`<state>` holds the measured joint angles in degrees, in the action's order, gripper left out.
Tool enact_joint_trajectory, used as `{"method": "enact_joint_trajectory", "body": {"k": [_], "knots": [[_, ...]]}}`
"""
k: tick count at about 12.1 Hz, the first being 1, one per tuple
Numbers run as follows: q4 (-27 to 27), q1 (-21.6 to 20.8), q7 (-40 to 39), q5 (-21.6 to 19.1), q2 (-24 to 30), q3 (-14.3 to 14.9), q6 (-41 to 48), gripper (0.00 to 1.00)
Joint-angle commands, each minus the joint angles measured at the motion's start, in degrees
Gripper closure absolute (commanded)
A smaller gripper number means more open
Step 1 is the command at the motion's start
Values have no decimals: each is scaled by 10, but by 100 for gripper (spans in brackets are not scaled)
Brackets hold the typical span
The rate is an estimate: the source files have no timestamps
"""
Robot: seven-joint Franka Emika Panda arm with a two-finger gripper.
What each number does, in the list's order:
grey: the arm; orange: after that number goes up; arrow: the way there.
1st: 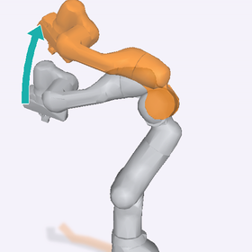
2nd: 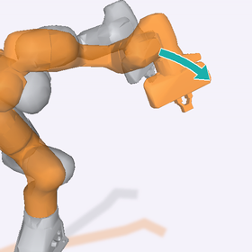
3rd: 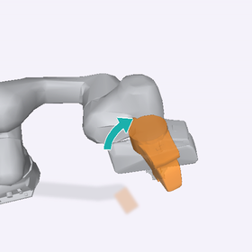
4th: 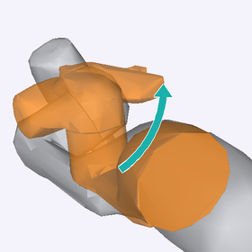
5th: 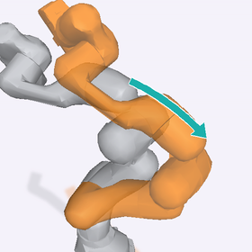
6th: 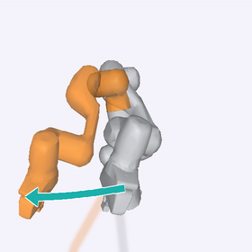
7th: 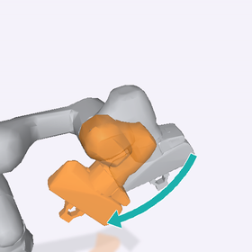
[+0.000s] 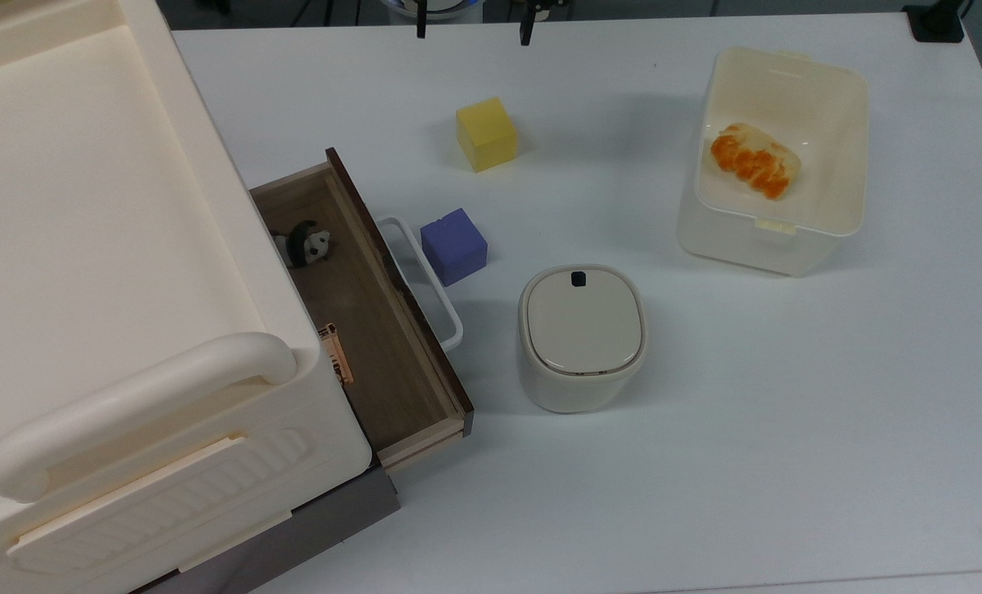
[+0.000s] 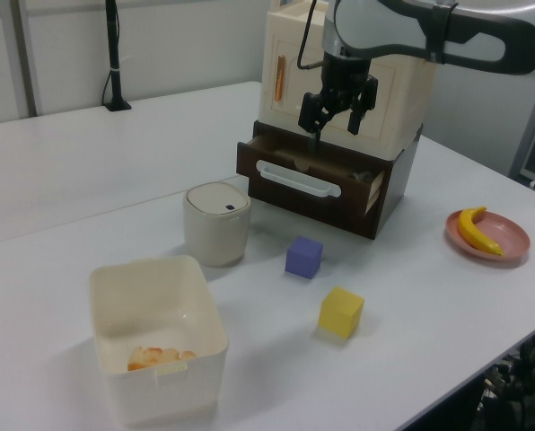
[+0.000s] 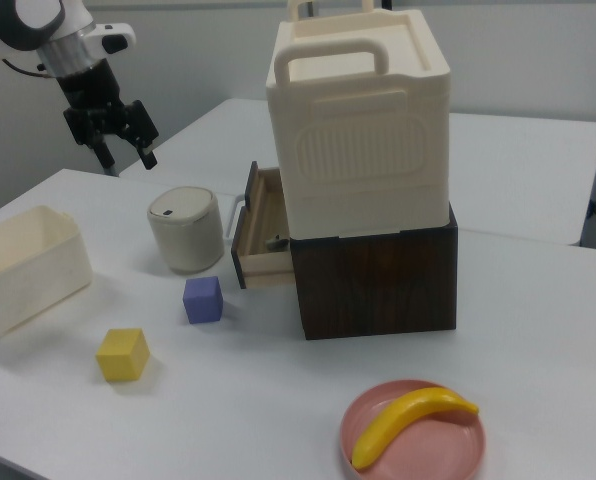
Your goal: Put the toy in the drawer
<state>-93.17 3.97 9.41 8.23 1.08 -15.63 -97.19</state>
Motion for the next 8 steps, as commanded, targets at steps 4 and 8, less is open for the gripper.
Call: {"method": "enact_joint_trajectory", "body": {"k": [4, 8], "knots": [[11, -16, -3, 9, -14, 15, 14, 0], [12, 0, -6, 0, -14, 15, 13, 0]]}}
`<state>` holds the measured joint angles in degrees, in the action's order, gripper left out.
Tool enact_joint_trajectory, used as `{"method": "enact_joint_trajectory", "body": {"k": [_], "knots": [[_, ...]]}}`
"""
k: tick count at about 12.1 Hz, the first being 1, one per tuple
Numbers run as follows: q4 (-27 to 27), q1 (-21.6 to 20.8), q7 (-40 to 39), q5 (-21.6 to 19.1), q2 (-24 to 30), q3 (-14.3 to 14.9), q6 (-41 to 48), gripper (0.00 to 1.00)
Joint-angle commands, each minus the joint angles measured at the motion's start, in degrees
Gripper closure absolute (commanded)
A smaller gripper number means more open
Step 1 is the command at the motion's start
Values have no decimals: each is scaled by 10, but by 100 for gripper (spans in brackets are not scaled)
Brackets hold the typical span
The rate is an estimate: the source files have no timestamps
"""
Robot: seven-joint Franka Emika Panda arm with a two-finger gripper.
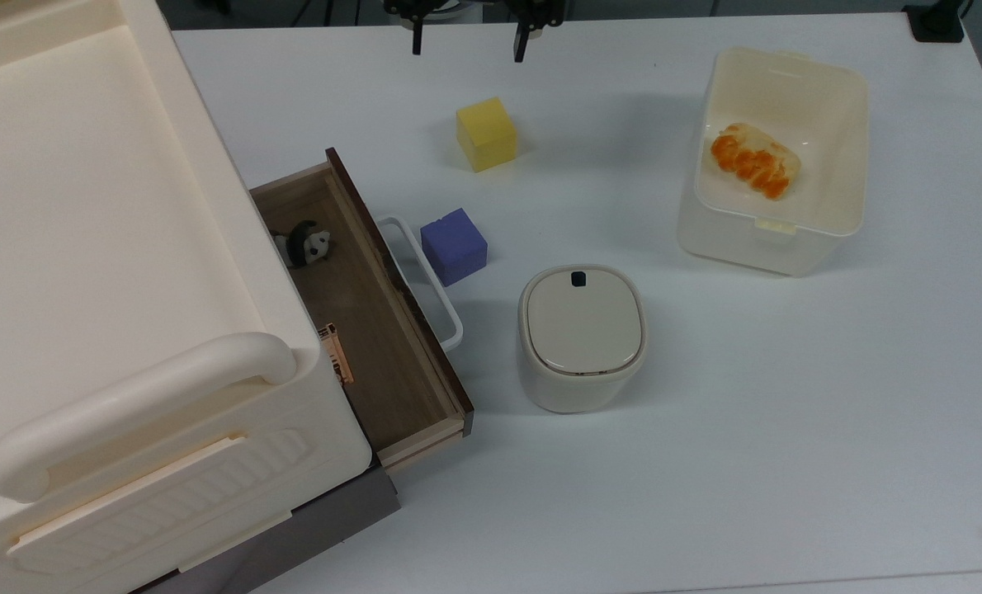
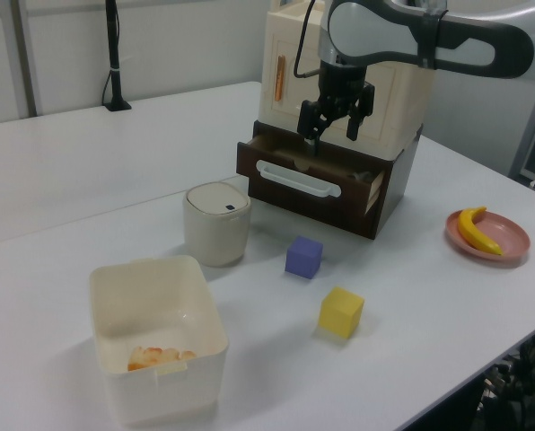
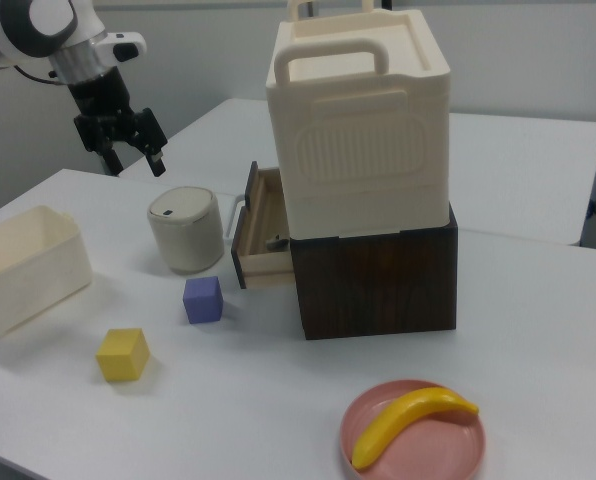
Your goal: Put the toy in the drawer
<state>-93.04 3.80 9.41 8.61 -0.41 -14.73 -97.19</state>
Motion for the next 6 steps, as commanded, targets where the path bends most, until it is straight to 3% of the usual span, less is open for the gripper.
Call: {"method": "enact_joint_trajectory", "body": {"k": [1, 6], "knots": [[10, 2, -6, -10, 1, 6, 14, 0], [10, 3, -7, -25, 3, 6, 15, 0]]}}
